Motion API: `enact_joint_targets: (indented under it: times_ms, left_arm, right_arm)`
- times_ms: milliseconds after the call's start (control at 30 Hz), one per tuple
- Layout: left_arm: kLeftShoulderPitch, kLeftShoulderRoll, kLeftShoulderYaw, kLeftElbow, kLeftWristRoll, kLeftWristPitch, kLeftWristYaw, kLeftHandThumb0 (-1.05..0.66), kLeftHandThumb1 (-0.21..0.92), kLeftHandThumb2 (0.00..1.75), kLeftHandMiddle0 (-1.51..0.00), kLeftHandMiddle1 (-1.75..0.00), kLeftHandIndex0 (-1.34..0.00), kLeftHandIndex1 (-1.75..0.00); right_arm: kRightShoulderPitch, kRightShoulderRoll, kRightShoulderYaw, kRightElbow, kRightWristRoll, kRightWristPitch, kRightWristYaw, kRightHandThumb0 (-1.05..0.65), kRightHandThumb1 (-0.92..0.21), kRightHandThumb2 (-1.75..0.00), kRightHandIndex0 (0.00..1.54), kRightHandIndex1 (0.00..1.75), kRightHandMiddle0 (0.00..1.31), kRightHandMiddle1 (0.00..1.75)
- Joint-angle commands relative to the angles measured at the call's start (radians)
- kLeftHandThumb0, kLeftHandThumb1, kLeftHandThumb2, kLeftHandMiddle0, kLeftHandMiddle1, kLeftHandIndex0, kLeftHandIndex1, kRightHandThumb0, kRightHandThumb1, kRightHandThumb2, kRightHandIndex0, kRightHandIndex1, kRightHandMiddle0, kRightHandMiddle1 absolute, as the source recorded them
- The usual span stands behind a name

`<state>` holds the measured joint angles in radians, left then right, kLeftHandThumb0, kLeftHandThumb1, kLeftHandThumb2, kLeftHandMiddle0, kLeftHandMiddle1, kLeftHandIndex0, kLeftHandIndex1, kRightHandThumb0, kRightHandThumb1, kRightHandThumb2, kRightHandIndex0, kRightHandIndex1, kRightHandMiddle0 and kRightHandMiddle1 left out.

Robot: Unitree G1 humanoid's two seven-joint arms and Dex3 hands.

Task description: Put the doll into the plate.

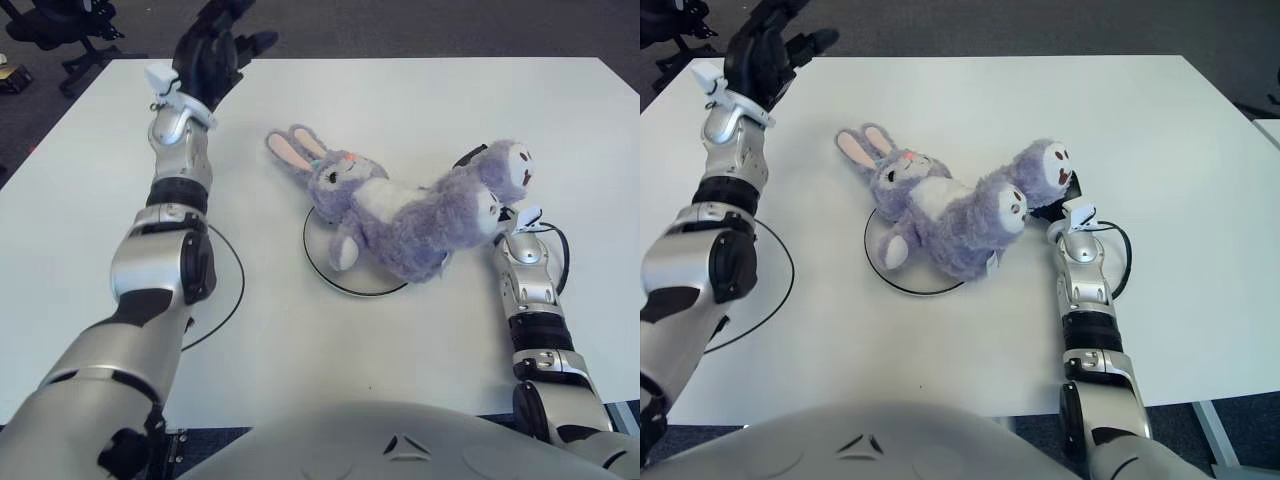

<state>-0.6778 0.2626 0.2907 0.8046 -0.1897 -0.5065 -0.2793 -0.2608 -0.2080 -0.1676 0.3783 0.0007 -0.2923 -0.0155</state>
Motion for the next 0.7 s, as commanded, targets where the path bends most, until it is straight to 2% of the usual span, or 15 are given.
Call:
enact_joint_targets:
  times_ms: [0, 233, 400, 533, 667]
  left_arm:
    - [0.039, -0.024, -0.015, -0.059, 0.008, 0.017, 0.036, -0.37, 0.92, 0.71, -0.72, -1.73, -0.55, -1.73]
    - [0.120, -0.070, -0.035, -0.083, 0.015, 0.012, 0.064, -0.33, 0.92, 0.66, -0.77, -1.75, -0.60, -1.75]
    - [0.128, -0.072, -0.040, -0.094, 0.014, 0.017, 0.070, -0.32, 0.92, 0.64, -0.78, -1.75, -0.61, -1.75]
    - [0.197, -0.149, -0.022, -0.089, -0.023, -0.006, 0.101, -0.30, 0.92, 0.54, -0.76, -1.75, -0.61, -1.75]
    - [0.209, -0.167, -0.017, -0.089, -0.042, -0.008, 0.090, -0.29, 0.92, 0.47, -0.76, -1.75, -0.61, -1.75]
  right_arm:
    - [-0.002, 0.021, -0.009, 0.029, -0.014, -0.024, -0.045, -0.37, -0.73, -0.77, 0.92, 1.75, 0.32, 1.75]
    - [-0.005, 0.017, -0.007, 0.034, -0.031, -0.015, -0.089, -0.38, -0.67, -0.85, 0.93, 1.75, 0.35, 1.75]
    - [-0.005, 0.015, -0.002, 0.035, -0.031, -0.014, -0.096, -0.38, -0.66, -0.87, 0.93, 1.75, 0.36, 1.75]
    - [-0.003, 0.001, -0.009, 0.035, -0.043, 0.002, -0.115, -0.38, -0.65, -0.88, 0.91, 1.75, 0.36, 1.75]
    - [-0.002, -0.003, -0.010, 0.041, -0.045, -0.003, -0.122, -0.39, -0.65, -0.89, 0.90, 1.75, 0.37, 1.75]
